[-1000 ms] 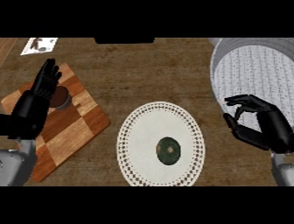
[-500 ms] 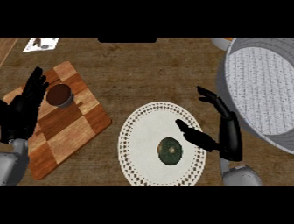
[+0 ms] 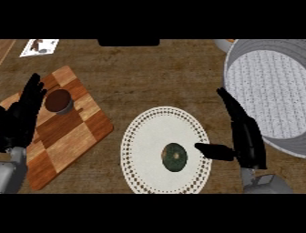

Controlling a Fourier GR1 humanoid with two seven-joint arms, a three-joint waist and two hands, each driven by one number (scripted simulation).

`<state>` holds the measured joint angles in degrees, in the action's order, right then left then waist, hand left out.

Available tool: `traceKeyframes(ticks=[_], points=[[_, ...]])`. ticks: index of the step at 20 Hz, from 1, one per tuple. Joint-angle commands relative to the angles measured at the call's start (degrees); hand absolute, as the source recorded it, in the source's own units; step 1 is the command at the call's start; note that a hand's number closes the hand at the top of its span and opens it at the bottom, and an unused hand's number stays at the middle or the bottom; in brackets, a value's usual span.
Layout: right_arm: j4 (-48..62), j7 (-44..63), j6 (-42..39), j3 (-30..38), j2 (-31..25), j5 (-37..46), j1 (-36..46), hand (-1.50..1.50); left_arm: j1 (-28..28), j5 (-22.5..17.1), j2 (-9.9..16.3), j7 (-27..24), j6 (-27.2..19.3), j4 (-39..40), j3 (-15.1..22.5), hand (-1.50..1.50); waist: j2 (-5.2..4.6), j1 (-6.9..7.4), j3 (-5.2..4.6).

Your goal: Pick the squash from the placemat and place it in the basket

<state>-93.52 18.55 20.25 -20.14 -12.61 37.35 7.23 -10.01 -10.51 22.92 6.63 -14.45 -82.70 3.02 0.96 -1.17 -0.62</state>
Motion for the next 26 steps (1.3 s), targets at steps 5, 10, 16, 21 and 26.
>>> traceKeyframes(ticks=[5,10,16,21,26], points=[[-15.13,25.87,-28.12,-6.47,-6.30,-2.19,0.27,-1.50,-1.04,-0.90,1.13,1.20,1.44,-0.45,-1.02,0.00,-0.16,-0.27,0.26],[-28.54,42.11,-36.98,-6.90,-3.57,-6.61,1.58,-1.50,-2.92,0.97,-1.47,3.44,-1.16,-1.79,-0.10,0.00,-0.73,0.66,0.55],[-32.12,33.94,-31.90,-4.63,-2.13,-3.76,-6.78,-1.50,-1.63,4.18,-5.34,-1.69,0.79,2.79,-0.41,0.00,-0.92,0.81,0.63],[-24.51,26.31,-26.95,-6.28,1.39,0.17,-8.36,-1.50,-0.98,2.15,-1.56,-0.17,6.45,1.04,-5.30,0.00,-0.94,1.09,0.63],[-16.73,18.90,-21.72,-7.63,3.22,3.67,-11.26,-1.50,-1.69,4.93,-4.78,-0.27,4.70,0.75,-4.94,0.00,-0.95,1.07,0.63]])
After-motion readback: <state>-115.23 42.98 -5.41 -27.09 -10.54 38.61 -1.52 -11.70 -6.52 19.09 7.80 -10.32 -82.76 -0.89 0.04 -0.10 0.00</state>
